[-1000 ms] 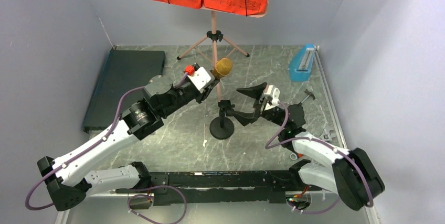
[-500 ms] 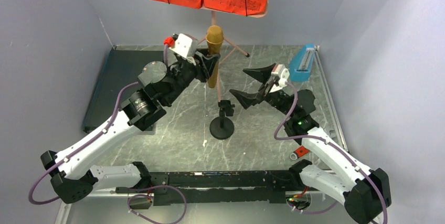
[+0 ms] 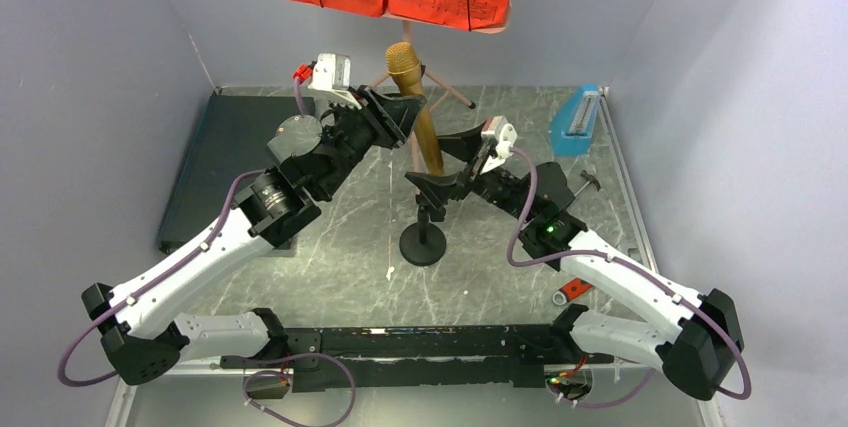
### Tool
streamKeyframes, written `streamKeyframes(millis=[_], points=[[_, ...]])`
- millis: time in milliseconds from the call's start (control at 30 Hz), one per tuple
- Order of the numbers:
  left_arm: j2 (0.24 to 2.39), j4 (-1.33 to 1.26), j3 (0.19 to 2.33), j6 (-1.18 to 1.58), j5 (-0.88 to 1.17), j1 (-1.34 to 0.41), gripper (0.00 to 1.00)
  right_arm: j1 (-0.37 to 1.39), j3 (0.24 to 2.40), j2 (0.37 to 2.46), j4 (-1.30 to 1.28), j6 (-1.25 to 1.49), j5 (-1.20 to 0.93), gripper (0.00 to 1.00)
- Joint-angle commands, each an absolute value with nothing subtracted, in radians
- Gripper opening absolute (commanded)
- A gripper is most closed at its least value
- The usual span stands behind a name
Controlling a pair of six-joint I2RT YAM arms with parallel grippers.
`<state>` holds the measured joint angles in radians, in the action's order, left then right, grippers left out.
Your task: Pack up the instrument practice props
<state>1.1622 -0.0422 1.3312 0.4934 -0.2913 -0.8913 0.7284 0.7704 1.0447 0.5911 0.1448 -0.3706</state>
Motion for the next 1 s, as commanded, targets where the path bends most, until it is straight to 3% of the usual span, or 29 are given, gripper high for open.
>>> streamKeyframes(millis=[0, 133, 300, 333, 433, 633, 733, 967], points=[[1.140, -0.083, 1.334, 0.596, -0.322, -0.891, 0.03, 0.744, 0.808, 1.049, 0.632, 0.126, -0.250, 0.78], [1.126, -0.071, 1.309, 0.622, -0.335, -0.891, 0.03, 0.751, 0.821, 1.052, 0.607, 0.115, -0.240, 0.54], [1.109, -0.036, 1.290, 0.595, -0.371, -0.890, 0.03, 0.758, 0.819, 1.040, 0.584, 0.139, -0.201, 0.04], [1.104, -0.026, 1.284, 0.582, -0.384, -0.890, 0.04, 0.758, 0.816, 1.034, 0.574, 0.149, -0.188, 0.00], [1.079, -0.002, 1.269, 0.525, -0.437, -0.891, 0.18, 0.759, 0.802, 1.003, 0.529, 0.164, -0.137, 0.00], [0.979, 0.016, 1.198, 0.287, -0.554, -0.891, 0.65, 0.756, 0.800, 0.911, 0.306, 0.161, -0.006, 0.00], [0.937, 0.015, 1.170, 0.153, -0.625, -0.890, 0.77, 0.755, 0.802, 0.853, 0.200, 0.148, 0.105, 0.00], [0.870, -0.048, 1.066, -0.162, -0.774, -0.889, 0.91, 0.739, 0.806, 0.781, -0.047, 0.240, 0.439, 0.00]])
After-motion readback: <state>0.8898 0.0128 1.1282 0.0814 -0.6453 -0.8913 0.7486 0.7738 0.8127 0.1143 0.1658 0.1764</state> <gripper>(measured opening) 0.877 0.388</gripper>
